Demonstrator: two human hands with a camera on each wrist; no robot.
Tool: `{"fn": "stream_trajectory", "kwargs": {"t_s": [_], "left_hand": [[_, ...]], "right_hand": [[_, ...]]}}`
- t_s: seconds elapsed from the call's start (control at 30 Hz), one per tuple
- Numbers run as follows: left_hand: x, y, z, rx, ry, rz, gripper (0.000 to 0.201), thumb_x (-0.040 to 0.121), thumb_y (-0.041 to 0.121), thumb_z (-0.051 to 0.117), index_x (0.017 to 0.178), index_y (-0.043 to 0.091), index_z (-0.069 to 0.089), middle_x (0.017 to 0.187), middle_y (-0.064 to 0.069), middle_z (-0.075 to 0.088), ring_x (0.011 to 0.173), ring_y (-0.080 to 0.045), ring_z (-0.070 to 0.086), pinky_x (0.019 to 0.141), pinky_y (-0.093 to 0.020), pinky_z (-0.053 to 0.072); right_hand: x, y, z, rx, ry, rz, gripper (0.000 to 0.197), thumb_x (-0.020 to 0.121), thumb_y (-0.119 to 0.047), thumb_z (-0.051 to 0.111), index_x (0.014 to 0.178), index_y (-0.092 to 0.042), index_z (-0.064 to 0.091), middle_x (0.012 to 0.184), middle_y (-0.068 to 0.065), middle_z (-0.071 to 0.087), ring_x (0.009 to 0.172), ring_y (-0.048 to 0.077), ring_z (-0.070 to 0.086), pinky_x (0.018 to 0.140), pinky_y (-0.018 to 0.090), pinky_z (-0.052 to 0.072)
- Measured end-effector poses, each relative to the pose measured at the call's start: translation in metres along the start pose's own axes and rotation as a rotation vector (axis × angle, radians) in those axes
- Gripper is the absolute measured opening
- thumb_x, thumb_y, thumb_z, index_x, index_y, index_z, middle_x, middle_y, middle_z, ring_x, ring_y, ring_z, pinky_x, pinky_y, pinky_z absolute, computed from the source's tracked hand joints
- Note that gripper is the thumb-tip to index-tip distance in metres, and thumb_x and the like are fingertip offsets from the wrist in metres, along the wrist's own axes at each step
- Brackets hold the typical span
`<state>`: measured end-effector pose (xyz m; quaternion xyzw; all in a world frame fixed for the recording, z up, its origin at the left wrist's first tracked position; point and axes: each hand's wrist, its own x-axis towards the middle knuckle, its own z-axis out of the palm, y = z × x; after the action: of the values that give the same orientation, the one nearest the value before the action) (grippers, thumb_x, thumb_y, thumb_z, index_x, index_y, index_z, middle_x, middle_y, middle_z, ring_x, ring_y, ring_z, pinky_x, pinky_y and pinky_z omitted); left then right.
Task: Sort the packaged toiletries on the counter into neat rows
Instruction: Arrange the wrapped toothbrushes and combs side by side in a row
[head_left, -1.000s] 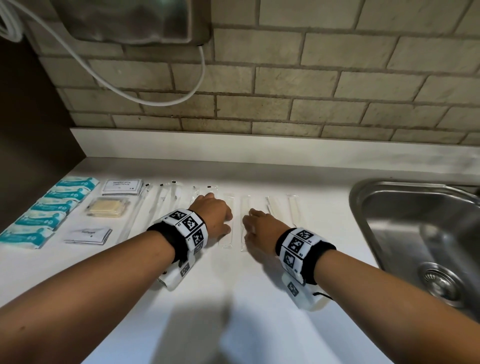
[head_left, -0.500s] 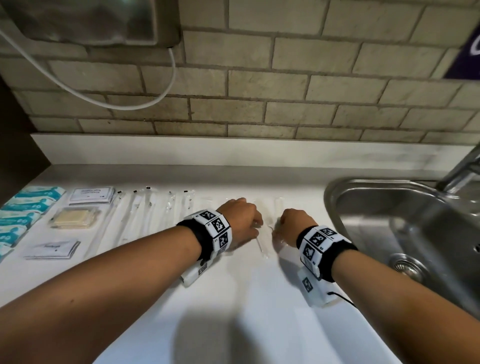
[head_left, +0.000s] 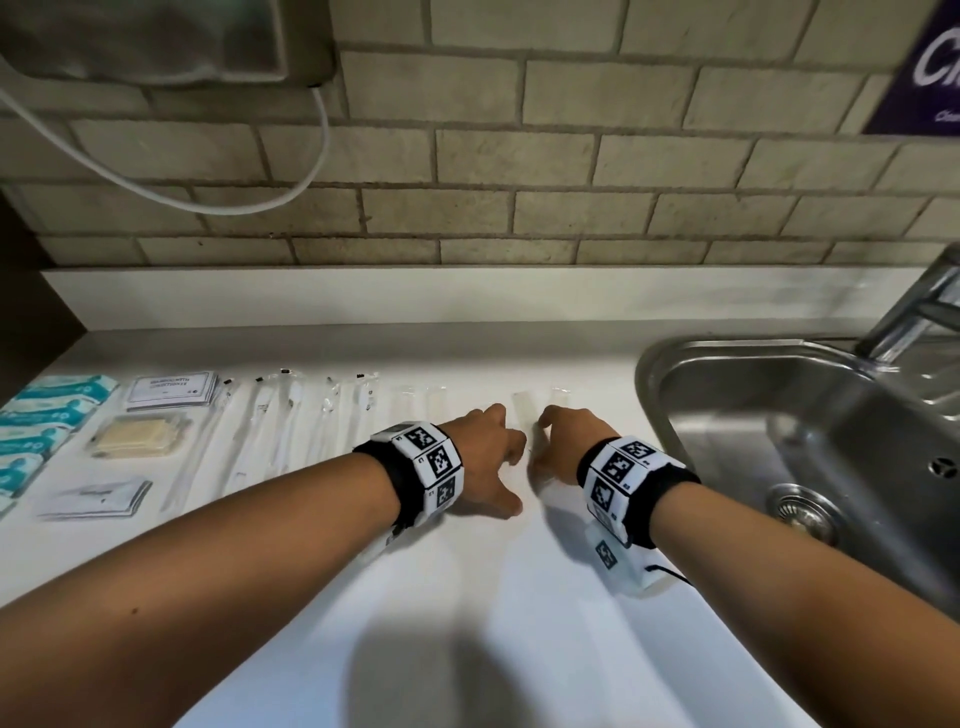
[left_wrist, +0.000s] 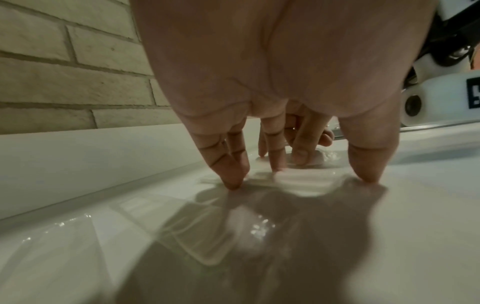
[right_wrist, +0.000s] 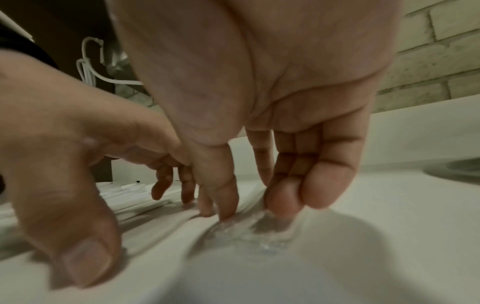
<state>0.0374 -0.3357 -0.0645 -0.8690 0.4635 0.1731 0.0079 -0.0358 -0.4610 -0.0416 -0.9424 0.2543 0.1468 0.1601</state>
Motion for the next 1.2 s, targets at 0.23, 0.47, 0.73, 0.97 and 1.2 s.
{"fn": "stream_trajectory", "kwargs": {"t_s": [0.23, 0.47, 0.73, 0.97, 1.2], "left_hand": [[0.003, 0.007, -0.013, -0.013, -0.008, -0.111, 0.020, 0.076, 0.023, 0.070, 0.090, 0.009, 0.068, 0.110, -0.008, 0.050, 0.082, -0.027, 0.063, 0.072, -0.036, 0.057], [0.011, 0.007, -0.011, -0.153, 0.152, -0.172, 0.024, 0.077, 0.011, 0.063, 0.095, 0.013, 0.047, 0.101, -0.008, 0.056, 0.081, -0.028, 0.057, 0.065, -0.034, 0.046], [0.027, -0.005, -0.031, -0.521, 0.343, -0.266, 0.030, 0.083, 0.004, 0.057, 0.112, 0.011, 0.052, 0.110, -0.011, 0.058, 0.090, -0.024, 0.054, 0.072, -0.026, 0.039], [0.021, -0.016, -0.008, -0.294, 0.208, -0.312, 0.036, 0.085, 0.024, 0.063, 0.121, 0.017, 0.063, 0.126, -0.006, 0.053, 0.117, -0.025, 0.051, 0.090, -0.030, 0.046], [0.012, 0.004, -0.008, -0.042, 0.261, -0.023, 0.041, 0.083, 0.046, 0.064, 0.119, 0.028, 0.064, 0.135, 0.006, 0.050, 0.123, -0.023, 0.034, 0.099, -0.038, 0.031]], "right_hand": [[-0.006, 0.002, 0.002, -0.018, -0.028, -0.050, 0.048, 0.079, -0.022, 0.069, 0.123, -0.012, 0.054, 0.107, 0.007, 0.069, 0.098, 0.023, 0.067, 0.085, 0.031, 0.055], [0.003, 0.007, 0.001, -0.026, 0.083, -0.067, 0.042, 0.091, -0.029, 0.054, 0.130, -0.015, 0.049, 0.126, 0.008, 0.056, 0.112, 0.025, 0.057, 0.091, 0.034, 0.050], [0.009, 0.006, 0.012, -0.273, 0.026, -0.251, 0.036, 0.088, -0.034, 0.058, 0.121, -0.022, 0.058, 0.126, 0.004, 0.053, 0.121, 0.027, 0.043, 0.098, 0.039, 0.041], [0.014, 0.006, 0.014, -0.259, 0.073, -0.305, 0.033, 0.094, -0.032, 0.046, 0.125, -0.023, 0.054, 0.131, 0.001, 0.054, 0.125, 0.027, 0.045, 0.102, 0.041, 0.039], [0.018, 0.022, -0.002, -0.286, 0.032, -0.102, 0.041, 0.088, -0.025, 0.055, 0.127, -0.015, 0.052, 0.129, 0.007, 0.053, 0.124, 0.027, 0.044, 0.101, 0.039, 0.039]]}}
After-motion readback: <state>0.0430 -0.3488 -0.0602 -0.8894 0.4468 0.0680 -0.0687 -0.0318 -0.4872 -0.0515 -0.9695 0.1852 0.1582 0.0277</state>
